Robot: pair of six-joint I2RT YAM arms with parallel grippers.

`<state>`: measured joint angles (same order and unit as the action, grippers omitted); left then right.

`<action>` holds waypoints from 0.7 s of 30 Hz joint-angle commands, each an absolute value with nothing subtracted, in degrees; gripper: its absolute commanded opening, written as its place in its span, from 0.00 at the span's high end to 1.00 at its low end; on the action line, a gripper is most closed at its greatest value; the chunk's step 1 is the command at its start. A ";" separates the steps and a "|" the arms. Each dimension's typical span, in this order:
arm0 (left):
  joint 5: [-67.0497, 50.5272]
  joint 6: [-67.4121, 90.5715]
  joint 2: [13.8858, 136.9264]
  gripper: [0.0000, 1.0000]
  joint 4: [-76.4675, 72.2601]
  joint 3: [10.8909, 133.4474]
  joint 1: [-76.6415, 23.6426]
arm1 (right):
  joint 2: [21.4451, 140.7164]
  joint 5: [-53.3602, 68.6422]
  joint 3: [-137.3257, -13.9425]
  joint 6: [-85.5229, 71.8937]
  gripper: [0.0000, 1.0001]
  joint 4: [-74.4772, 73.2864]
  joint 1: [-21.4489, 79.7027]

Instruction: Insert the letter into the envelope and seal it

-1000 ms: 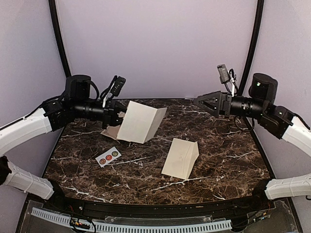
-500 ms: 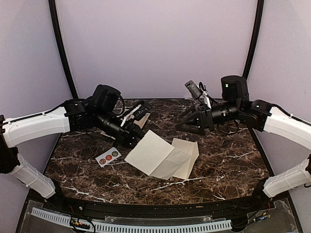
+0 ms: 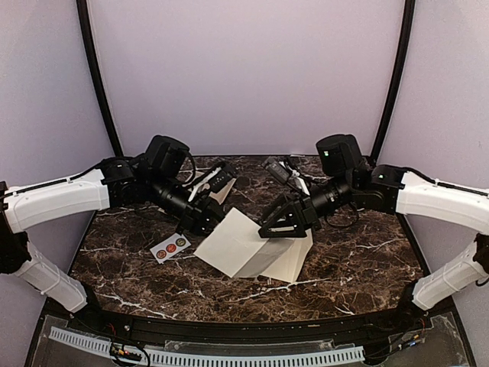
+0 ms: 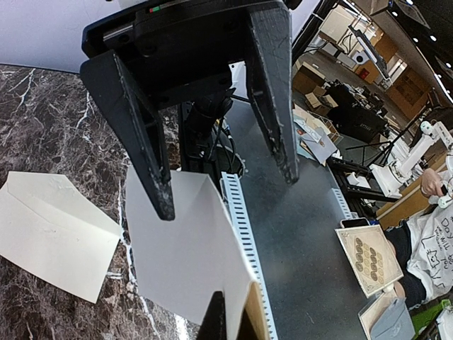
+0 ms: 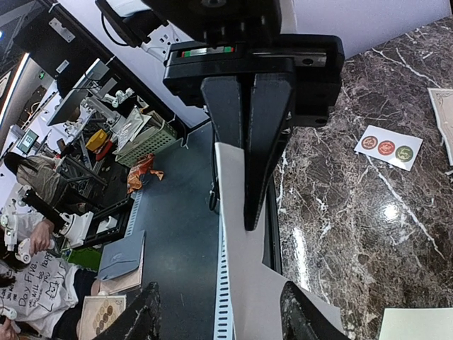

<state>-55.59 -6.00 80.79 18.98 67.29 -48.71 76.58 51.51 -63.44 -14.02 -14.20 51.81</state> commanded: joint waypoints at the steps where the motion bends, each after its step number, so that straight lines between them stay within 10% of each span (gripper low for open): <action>1: -55.88 -6.50 78.61 1.00 18.55 66.36 -48.61 | 76.98 52.06 -63.30 -13.59 0.47 -14.32 52.61; 21: -57.16 -4.03 79.27 1.00 15.83 66.04 -48.13 | 73.56 49.35 -59.37 -13.03 0.74 -16.64 53.08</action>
<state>-55.57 -4.89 80.66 17.47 67.22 -48.60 75.50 50.30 -60.01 -13.06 -17.87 52.51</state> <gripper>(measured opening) 0.007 0.305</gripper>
